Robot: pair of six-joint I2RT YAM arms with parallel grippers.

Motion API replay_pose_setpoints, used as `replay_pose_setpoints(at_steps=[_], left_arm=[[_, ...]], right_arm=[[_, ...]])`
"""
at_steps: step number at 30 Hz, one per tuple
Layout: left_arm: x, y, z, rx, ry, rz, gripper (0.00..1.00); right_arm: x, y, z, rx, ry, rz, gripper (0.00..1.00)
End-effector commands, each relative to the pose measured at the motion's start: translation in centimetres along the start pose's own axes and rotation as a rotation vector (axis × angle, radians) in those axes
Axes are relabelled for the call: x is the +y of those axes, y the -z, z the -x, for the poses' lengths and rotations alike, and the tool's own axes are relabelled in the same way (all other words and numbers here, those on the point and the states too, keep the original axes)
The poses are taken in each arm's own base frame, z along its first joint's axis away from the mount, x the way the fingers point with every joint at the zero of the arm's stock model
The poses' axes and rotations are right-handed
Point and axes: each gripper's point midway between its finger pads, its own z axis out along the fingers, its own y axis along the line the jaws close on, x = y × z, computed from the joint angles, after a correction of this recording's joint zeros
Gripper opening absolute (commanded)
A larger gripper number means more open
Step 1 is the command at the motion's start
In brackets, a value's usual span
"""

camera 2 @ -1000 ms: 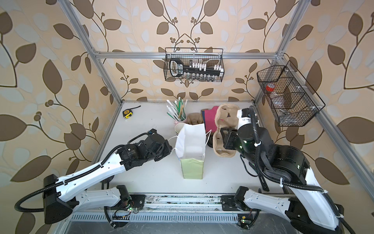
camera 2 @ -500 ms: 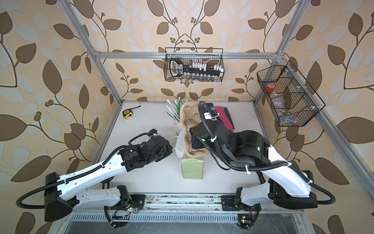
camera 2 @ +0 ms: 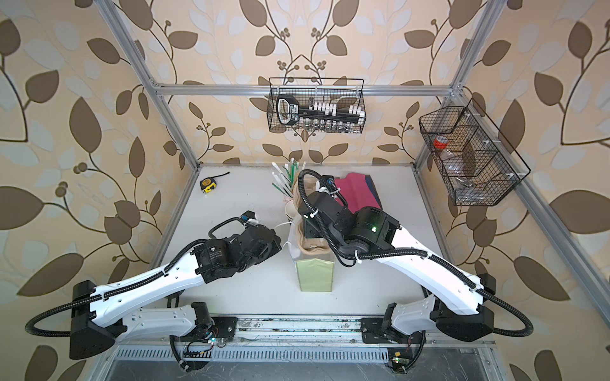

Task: Pack a coffee takeout order
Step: Place the cup tray in the takeout bag.

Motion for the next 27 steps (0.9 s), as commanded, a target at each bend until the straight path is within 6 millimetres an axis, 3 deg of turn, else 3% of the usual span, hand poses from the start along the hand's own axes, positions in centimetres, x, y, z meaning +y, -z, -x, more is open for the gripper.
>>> replay_pose_setpoints(at_steps=[1, 9, 27], left_arm=[[-1.2, 1.1, 1.3, -0.062, 0.028, -0.037, 0.0], [-1.2, 1.4, 1.6, -0.11, 0.029, -0.039, 0.0], [-1.9, 0.4, 1.4, -0.132, 0.018, -0.044, 0.0]], right_arm=[[-0.2, 0.2, -0.3, 0.018, -0.036, 0.015, 0.3], [-2.1, -1.2, -2.7, 0.127, -0.048, -0.024, 0.3], [-3.3, -2.6, -3.6, 0.299, 0.01, -0.151, 0.3]])
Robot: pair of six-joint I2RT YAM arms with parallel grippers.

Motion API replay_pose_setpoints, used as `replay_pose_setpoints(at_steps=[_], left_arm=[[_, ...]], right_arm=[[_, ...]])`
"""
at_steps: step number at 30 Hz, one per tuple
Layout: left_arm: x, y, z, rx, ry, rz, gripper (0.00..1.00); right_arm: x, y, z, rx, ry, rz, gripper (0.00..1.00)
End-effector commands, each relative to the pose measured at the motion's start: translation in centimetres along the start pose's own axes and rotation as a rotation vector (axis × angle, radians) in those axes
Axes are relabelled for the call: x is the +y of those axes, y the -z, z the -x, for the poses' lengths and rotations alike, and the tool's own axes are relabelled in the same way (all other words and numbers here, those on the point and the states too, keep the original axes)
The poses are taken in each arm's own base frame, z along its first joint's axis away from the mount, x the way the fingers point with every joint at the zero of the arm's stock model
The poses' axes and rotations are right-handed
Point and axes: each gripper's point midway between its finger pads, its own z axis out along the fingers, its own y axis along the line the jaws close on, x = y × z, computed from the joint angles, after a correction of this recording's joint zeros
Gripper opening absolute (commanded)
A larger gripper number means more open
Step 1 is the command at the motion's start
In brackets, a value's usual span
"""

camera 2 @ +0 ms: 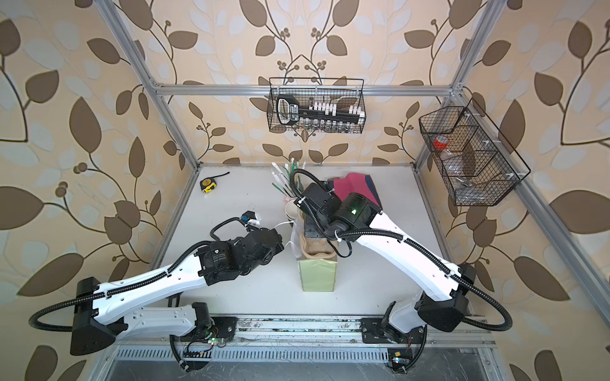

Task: Pack a coffee takeout order
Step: Place the cup tray in the takeout bag.

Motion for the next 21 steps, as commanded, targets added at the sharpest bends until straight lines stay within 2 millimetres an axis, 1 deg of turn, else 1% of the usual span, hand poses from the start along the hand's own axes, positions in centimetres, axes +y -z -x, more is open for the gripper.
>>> replay_pose_setpoints(at_steps=[1, 6, 10, 14, 21], left_arm=[[-1.2, 0.5, 1.1, -0.056, 0.017, -0.033, 0.0], [-1.1, 0.4, 1.4, -0.074, 0.011, -0.029, 0.0], [-1.2, 0.4, 1.5, -0.082, 0.009, -0.032, 0.0], [-1.2, 0.2, 1.4, -0.08, 0.007, -0.033, 0.0], [-1.7, 0.0, 1.0, -0.064, 0.0, -0.045, 0.0]], right_arm=[[-1.1, 0.6, -0.6, 0.038, 0.009, -0.036, 0.3], [-1.8, 0.4, -1.2, 0.066, 0.003, -0.053, 0.3], [-2.3, 0.7, -0.7, 0.07, 0.0, -0.069, 0.3], [-2.1, -0.1, -0.7, 0.093, -0.003, -0.068, 0.3], [-1.9, -1.4, -0.1, 0.099, 0.006, -0.086, 0.3]])
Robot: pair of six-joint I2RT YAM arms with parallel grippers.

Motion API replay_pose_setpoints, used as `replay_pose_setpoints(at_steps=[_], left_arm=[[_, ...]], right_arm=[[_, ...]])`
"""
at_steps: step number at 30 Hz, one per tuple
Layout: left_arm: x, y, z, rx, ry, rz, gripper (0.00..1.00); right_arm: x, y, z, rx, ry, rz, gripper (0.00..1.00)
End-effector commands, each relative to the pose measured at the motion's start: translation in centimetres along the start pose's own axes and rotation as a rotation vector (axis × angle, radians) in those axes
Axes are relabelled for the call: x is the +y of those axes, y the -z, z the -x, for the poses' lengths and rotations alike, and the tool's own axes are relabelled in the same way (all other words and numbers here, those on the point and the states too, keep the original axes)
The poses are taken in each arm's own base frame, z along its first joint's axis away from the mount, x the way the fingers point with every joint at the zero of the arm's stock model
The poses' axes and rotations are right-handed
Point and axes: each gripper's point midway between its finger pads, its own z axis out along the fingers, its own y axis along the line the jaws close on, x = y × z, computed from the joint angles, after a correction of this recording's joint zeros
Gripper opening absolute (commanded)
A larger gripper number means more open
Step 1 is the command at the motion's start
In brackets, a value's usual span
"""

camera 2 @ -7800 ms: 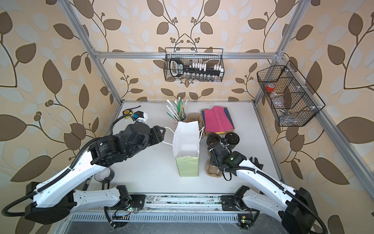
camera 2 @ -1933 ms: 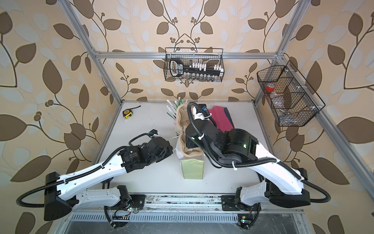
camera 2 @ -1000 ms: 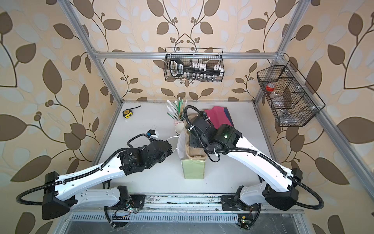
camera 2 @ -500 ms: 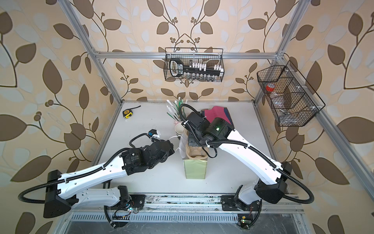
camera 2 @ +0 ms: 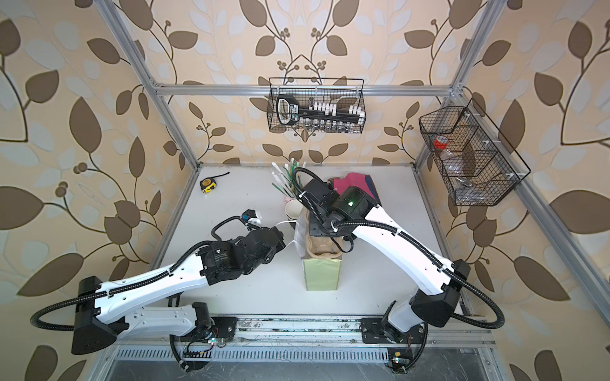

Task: Pack a coffee takeout order
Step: Place the cup tray in the takeout bag.

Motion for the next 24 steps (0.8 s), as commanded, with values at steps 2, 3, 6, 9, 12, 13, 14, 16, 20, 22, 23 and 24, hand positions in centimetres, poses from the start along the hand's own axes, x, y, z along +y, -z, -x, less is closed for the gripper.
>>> replay_pose_setpoints(at_steps=[2, 3, 6, 9, 12, 13, 14, 16, 20, 22, 23, 24], left_arm=[[-1.2, 0.1, 0.2, -0.022, -0.016, -0.029, 0.0], [-1.3, 0.0, 0.2, -0.02, -0.016, -0.03, 0.0], [-1.5, -0.1, -0.1, -0.011, -0.022, -0.034, 0.0], [-1.7, -0.2, -0.2, -0.006, -0.027, -0.035, 0.0], [-2.0, -0.3, -0.3, 0.001, -0.036, -0.041, 0.0], [-2.1, -0.3, -0.4, 0.003, -0.038, -0.042, 0.0], [-2.2, -0.3, -0.4, 0.005, -0.038, -0.045, 0.0], [-2.3, -0.3, -0.4, 0.007, -0.039, -0.048, 0.0], [-2.5, -0.2, -0.4, 0.009, -0.044, -0.052, 0.0], [-2.7, -0.2, -0.4, 0.011, -0.049, -0.058, 0.0], [-2.8, -0.2, -0.4, 0.013, -0.05, -0.059, 0.0], [-2.8, -0.2, -0.4, 0.013, -0.051, -0.059, 0.0]], right_arm=[[0.1, -0.2, 0.5, 0.005, 0.01, -0.012, 0.29], [0.0, -0.4, 0.6, 0.004, 0.012, -0.017, 0.29], [0.3, -0.5, 0.8, 0.004, 0.008, -0.002, 0.29], [0.5, -0.6, 1.0, 0.015, 0.019, -0.005, 0.29], [0.2, -0.4, 1.5, 0.016, 0.015, -0.012, 0.29], [0.1, -0.2, 1.9, 0.008, 0.01, -0.01, 0.3], [-0.1, -0.2, 2.1, 0.005, 0.005, -0.007, 0.3], [-0.2, -0.5, 2.1, 0.018, 0.006, -0.01, 0.3], [-0.4, -1.3, 2.0, 0.03, 0.011, -0.02, 0.3], [-0.3, -1.6, 2.0, 0.028, 0.014, -0.017, 0.3], [-0.3, -1.7, 2.2, 0.024, 0.014, -0.021, 0.3], [-0.3, -1.7, 2.2, 0.023, 0.018, -0.023, 0.3]])
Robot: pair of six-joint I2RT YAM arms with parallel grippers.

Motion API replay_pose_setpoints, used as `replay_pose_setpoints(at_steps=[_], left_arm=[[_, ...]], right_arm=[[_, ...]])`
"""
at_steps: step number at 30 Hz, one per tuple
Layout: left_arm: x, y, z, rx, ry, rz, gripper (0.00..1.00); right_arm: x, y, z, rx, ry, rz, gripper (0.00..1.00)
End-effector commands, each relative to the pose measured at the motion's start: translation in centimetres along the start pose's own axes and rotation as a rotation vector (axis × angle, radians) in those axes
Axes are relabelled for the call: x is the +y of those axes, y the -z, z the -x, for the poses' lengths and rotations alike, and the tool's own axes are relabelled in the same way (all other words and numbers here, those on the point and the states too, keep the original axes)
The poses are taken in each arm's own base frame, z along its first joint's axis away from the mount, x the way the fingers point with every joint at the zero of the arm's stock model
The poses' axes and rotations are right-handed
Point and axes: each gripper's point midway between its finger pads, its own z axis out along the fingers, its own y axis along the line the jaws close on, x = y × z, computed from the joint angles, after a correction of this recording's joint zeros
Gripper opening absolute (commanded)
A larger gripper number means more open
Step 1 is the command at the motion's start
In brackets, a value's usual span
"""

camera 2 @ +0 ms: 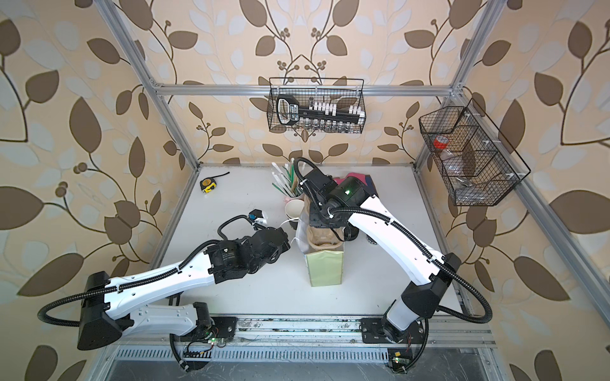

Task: Pack a coffee takeout order
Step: Place the cup tray in the takeout bag.

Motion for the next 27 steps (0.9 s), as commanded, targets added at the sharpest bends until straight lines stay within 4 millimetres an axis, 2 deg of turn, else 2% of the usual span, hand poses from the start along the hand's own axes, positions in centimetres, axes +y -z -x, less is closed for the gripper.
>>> replay_pose_setpoints(at_steps=[1, 6, 14, 20, 27], left_arm=[[-2.2, 0.8, 0.6, -0.006, -0.005, -0.055, 0.0], [-2.5, 0.9, 0.6, -0.001, -0.006, -0.061, 0.0], [-2.6, 1.2, 0.9, -0.007, -0.009, -0.068, 0.0], [-2.7, 1.0, 0.7, 0.002, -0.016, -0.067, 0.0], [-2.6, 1.4, 1.2, -0.022, -0.02, -0.066, 0.0]], right_arm=[[0.0, -0.9, -0.1, 0.016, 0.019, -0.018, 0.29], [0.2, -1.6, 0.1, 0.022, 0.021, -0.023, 0.29], [-1.2, -2.6, -0.3, 0.024, 0.032, -0.056, 0.29], [-1.5, -3.5, -0.9, 0.043, 0.045, -0.062, 0.29], [-2.3, -2.5, -1.1, 0.014, 0.051, -0.073, 0.29]])
